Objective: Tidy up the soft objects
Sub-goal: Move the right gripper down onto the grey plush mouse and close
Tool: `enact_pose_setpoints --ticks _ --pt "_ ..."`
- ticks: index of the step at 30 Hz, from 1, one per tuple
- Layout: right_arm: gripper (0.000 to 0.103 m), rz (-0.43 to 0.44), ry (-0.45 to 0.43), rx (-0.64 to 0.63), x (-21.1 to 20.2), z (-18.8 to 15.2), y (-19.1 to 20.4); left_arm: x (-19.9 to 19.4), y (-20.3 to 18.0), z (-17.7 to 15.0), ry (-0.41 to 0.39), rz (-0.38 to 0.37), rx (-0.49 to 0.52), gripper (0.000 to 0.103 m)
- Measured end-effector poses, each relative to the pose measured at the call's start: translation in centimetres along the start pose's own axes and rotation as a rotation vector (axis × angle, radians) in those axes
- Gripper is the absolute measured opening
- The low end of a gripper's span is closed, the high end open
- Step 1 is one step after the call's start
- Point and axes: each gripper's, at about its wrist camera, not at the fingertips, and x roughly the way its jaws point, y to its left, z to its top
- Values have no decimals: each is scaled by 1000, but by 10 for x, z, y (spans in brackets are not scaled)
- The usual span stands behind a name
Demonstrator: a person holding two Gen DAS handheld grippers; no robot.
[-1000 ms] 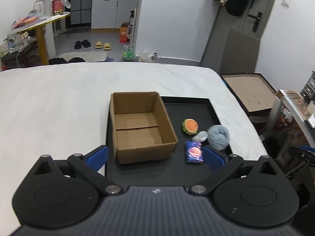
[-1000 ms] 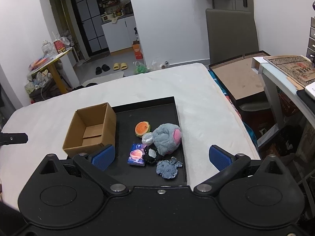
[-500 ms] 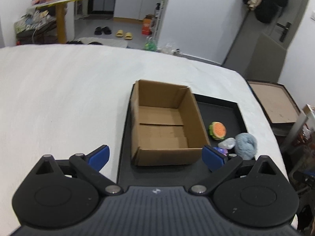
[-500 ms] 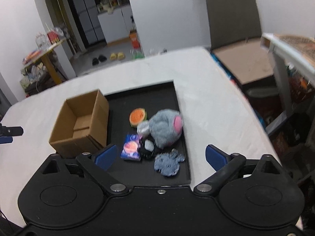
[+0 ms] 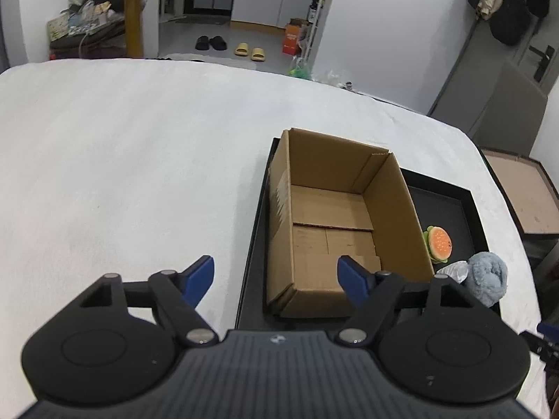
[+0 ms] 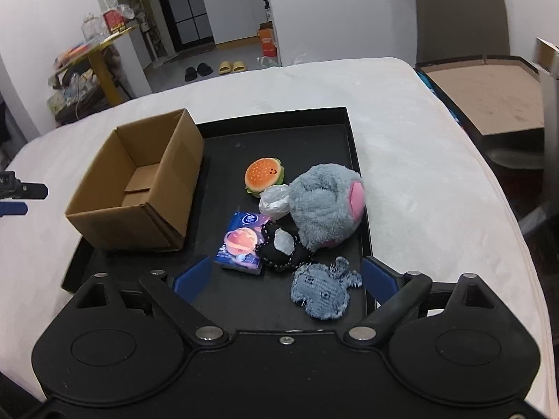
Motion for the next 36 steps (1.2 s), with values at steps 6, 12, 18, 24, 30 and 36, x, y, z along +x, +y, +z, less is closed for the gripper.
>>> enact_pose_setpoints --ticks 6,12,18,24,30,36 --pt "88 17 -3 -50 21 10 6 22 2 9 -4 -8 2 60" --pt "88 41 -1 -97 36 18 9 43 1 22 -4 -5 -11 52" --pt "88 17 -55 -66 52 29 -3 65 2 20 44 -6 -40 39" --pt "88 2 -105 -41 67 46 -8 76 5 17 55 1 -64 33" --pt "88 -36 -117 7 83 56 -20 88 1 18 61 3 -52 15" --pt "88 -91 -80 20 99 54 -24 92 -8 14 62 -1 -47 12"
